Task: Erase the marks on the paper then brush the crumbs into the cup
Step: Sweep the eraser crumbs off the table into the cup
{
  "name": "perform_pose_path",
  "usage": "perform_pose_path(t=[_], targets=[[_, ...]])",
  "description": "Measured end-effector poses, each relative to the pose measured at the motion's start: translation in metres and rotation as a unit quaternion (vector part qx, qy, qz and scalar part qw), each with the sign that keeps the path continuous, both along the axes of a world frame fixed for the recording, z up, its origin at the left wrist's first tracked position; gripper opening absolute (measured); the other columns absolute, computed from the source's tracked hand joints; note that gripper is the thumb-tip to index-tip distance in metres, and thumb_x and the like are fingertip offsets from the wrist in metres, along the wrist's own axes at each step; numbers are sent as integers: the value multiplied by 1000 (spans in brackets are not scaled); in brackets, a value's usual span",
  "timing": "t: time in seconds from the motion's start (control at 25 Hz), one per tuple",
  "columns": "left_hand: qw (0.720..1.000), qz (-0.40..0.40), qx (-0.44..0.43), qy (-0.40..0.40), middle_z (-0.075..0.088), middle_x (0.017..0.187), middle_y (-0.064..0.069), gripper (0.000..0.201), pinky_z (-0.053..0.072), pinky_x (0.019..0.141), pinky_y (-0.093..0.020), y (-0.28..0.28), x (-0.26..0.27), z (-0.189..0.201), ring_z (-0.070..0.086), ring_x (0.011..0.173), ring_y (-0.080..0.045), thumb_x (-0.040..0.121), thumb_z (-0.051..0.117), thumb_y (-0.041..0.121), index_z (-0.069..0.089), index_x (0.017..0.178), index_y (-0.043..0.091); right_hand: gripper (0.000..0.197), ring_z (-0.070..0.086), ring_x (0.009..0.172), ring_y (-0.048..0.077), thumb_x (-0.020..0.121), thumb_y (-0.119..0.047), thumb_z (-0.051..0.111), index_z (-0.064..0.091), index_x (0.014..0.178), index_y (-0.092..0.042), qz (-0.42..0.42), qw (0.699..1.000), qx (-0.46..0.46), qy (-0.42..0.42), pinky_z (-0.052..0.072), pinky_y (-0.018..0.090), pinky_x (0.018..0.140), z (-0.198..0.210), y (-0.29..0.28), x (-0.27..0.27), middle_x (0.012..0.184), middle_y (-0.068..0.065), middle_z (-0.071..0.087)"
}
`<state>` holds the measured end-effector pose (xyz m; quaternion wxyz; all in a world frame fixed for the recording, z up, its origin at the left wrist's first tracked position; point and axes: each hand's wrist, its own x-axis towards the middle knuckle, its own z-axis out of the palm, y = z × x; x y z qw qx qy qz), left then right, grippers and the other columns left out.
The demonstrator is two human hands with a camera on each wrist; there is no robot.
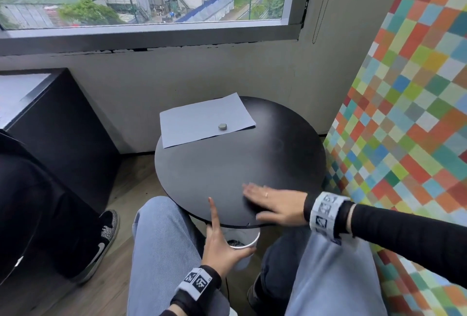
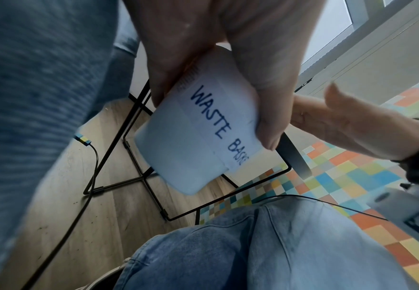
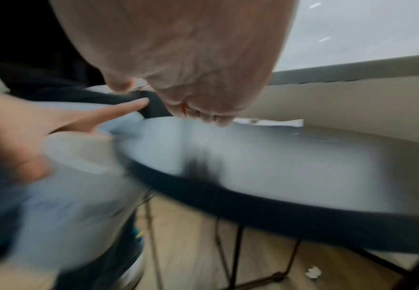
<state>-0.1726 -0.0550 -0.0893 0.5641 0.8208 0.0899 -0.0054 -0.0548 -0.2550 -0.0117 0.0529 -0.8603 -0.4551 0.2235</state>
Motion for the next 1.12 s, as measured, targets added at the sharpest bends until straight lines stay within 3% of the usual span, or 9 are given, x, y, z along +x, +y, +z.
perform_pose_path(t=[0.08, 0.16, 0.32, 0.4, 0.52, 0.6, 0.76, 0.96, 1.12], targets=[[1000, -11, 3, 4, 37, 130, 5, 156, 32, 110, -26, -1, -1, 1, 43, 133, -14, 44, 94, 49, -27, 142, 58, 69, -10, 146, 10, 101, -46, 29, 1, 153, -11, -118, 992, -12, -35, -3, 30, 120, 3, -8, 26, 160, 5, -8], [1000, -20, 2, 7, 35, 130, 7, 156, 31, 109, -26, 0, -1, 2, 42, 135, -16, 44, 94, 49, -27, 141, 59, 71, -10, 146, 11, 100, -50, 26, 0, 153, -10, -162, 985, -39, -32, -4, 28, 119, -2, -14, 37, 160, 4, -8], [999, -41, 10, 9, 41, 135, 2, 156, 35, 109, -26, -2, -1, 4, 45, 134, -16, 43, 93, 50, -27, 142, 58, 94, -14, 144, 8, 83, -74, 9, -2, 153, -12, -133, 990, -27, -32, -7, 24, 116, -21, -8, 15, 160, 3, -11], [999, -50, 14, 6, 44, 140, -2, 155, 34, 110, -25, -3, -2, 4, 45, 134, -13, 45, 93, 48, -27, 143, 57, 102, -14, 145, 9, 75, -78, 1, -3, 153, -12, -105, 993, -12, -44, -7, 26, 117, -24, 0, -3, 160, 3, -11], [998, -62, 21, 4, 40, 151, -6, 153, 31, 110, -20, -5, -3, 5, 39, 139, -11, 49, 92, 54, -27, 145, 53, 91, -16, 145, 9, 85, -72, 11, -3, 153, -13, -67, 997, -1, -44, -10, 26, 117, -23, 11, -33, 159, 0, -13], [997, -71, 36, 15, 35, 155, -12, 153, 29, 105, -17, -6, -2, 7, 37, 142, -16, 51, 91, 59, -30, 145, 49, 85, -18, 144, 8, 92, -66, 21, -3, 153, -12, -30, 998, 5, -46, -12, 26, 116, -21, 13, -50, 159, -1, -14], [996, -71, 53, 26, 44, 146, -18, 155, 32, 97, -14, -7, -3, 9, 46, 135, -19, 49, 90, 63, -32, 144, 48, 79, -17, 144, 5, 97, -60, 27, -1, 153, -13, 30, 998, 23, -56, -12, 29, 117, -18, 13, -68, 159, -2, -12], [995, -76, 51, 26, 42, 148, -14, 154, 30, 97, -14, -6, -4, 10, 45, 135, -21, 51, 89, 61, -31, 145, 45, 74, -14, 144, 4, 98, -58, 24, 3, 153, -13, 33, 999, 21, -39, -12, 25, 117, -14, 14, -68, 159, -2, -7], [997, -69, 40, 2, 44, 148, -9, 152, 31, 101, -13, -6, -4, 5, 43, 133, -9, 49, 89, 61, -29, 145, 51, 90, -17, 144, 7, 85, -72, -3, 1, 153, -12, -68, 994, 34, -72, 0, 34, 121, -20, 10, -49, 157, -2, -12]])
